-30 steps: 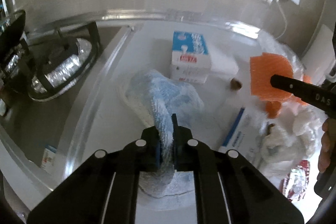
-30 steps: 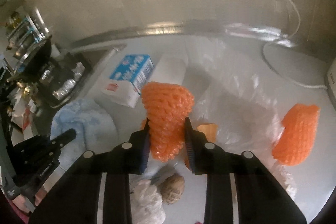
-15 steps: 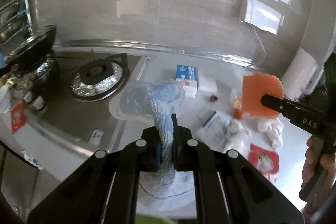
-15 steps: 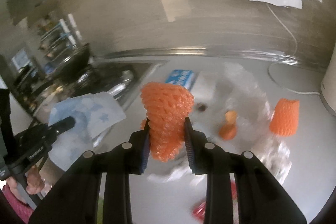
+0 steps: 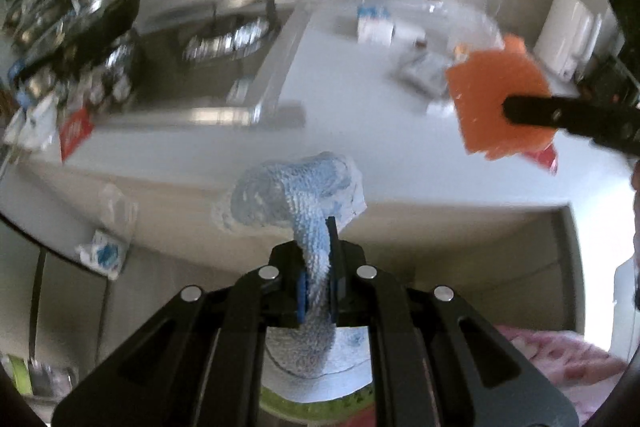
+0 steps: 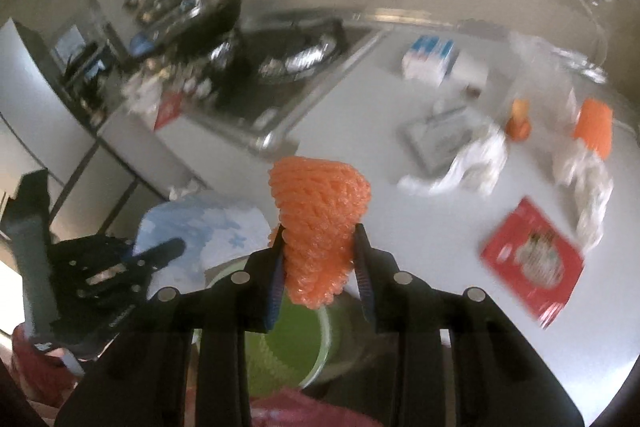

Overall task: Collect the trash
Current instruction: 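Carry the cloth and orange net to the green wastebasket and release both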

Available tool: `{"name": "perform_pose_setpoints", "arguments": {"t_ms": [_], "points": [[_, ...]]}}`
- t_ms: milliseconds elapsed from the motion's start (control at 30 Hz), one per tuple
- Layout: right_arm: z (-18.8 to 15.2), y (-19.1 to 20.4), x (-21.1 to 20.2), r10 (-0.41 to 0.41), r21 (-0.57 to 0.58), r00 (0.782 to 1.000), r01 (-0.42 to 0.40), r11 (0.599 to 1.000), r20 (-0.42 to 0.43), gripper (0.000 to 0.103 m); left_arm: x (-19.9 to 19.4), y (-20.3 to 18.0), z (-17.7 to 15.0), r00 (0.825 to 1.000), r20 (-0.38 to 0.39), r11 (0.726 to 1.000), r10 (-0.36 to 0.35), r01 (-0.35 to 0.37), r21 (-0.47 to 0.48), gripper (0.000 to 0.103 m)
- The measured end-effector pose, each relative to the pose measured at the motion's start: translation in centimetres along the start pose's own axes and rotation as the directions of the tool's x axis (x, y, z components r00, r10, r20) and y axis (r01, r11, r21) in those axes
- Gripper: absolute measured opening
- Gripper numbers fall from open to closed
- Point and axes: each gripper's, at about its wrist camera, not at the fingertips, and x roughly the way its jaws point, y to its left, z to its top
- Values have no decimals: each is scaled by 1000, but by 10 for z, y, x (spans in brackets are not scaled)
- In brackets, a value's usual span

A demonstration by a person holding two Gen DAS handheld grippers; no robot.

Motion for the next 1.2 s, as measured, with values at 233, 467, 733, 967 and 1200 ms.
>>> {"name": "perform_pose_setpoints", "arguments": {"t_ms": [233, 467, 733, 967, 1200], "points": [[-24, 36, 14, 35, -58, 996, -40, 998, -85, 33, 21, 10, -43, 996, -58, 997, 67, -69, -42, 56], [-39, 66, 25, 42, -154, 990, -63, 986, -138, 33, -2, 15, -50, 995, -4, 990, 104, -104, -91, 71], [-75, 96, 60, 99, -239, 955, -168, 956, -278, 34, -28, 42, -45, 978, 36, 966, 203, -194, -171, 84], [-94, 113, 78, 132, -262, 933, -226, 938, -335, 76, -33, 56, -38, 964, 30, 946, 263, -252, -203, 84], [-73, 79, 53, 136, -186, 960, -184, 965, -244, 82, -31, 43, -21, 976, 53, 962, 211, -198, -185, 84]]}}
